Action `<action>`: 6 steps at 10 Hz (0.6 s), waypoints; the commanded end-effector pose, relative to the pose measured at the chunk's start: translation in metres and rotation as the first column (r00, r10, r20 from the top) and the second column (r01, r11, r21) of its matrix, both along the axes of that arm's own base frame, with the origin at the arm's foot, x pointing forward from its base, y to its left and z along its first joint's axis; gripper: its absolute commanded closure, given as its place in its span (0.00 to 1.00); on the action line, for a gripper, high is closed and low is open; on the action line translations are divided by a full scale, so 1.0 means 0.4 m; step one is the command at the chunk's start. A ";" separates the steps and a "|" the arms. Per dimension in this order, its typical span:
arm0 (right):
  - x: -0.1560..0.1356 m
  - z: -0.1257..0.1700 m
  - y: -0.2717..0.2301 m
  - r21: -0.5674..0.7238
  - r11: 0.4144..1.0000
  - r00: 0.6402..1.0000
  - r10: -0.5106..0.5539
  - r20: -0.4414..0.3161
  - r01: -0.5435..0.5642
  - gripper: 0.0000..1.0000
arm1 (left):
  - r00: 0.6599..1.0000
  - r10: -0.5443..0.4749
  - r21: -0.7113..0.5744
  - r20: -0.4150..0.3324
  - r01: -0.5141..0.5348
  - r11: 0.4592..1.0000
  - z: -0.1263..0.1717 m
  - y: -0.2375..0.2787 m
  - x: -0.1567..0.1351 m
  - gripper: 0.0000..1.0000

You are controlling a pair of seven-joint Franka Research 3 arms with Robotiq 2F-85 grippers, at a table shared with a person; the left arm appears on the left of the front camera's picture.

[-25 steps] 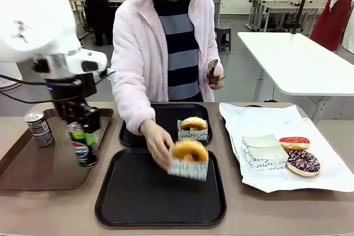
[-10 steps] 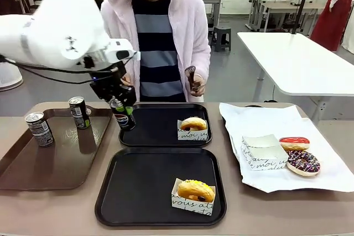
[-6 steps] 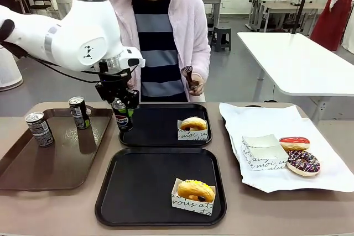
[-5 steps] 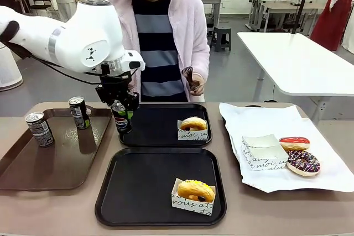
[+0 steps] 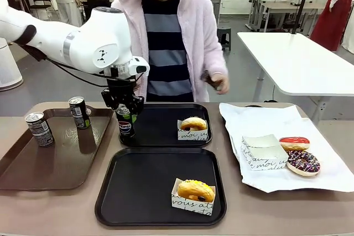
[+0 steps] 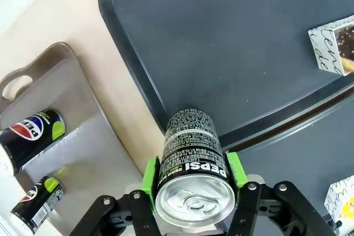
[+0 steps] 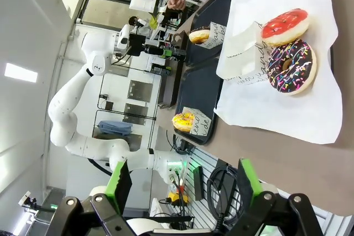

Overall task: Set up donuts and drinks on trays.
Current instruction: Pick up one Pepsi coke and place it on the Flat Tray.

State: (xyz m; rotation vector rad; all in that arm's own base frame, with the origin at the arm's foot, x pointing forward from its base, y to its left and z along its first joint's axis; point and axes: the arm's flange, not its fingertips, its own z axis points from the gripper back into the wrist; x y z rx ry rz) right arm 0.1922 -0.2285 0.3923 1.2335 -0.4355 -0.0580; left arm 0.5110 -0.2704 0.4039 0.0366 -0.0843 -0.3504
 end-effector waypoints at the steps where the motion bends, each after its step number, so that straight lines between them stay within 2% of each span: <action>1: 0.006 0.002 0.000 0.015 1.000 1.000 -0.008 0.029 0.007 0.00 | 0.999 0.038 0.040 -0.008 -0.038 0.999 -0.005 -0.042 0.033 0.42; 4: 0.006 0.002 0.000 0.015 1.000 1.000 -0.008 0.029 0.007 0.00 | 0.998 0.047 0.025 -0.033 -0.046 0.999 -0.022 -0.054 0.050 0.42; 5: 0.006 0.002 0.000 0.015 1.000 1.000 -0.008 0.029 0.007 0.00 | 0.998 0.047 0.014 -0.040 -0.046 0.999 -0.021 -0.053 0.050 0.00; 6: 0.006 0.002 0.000 0.015 1.000 1.000 -0.008 0.029 0.007 0.00 | 0.998 0.052 0.004 -0.042 -0.052 0.999 -0.011 -0.052 0.049 0.00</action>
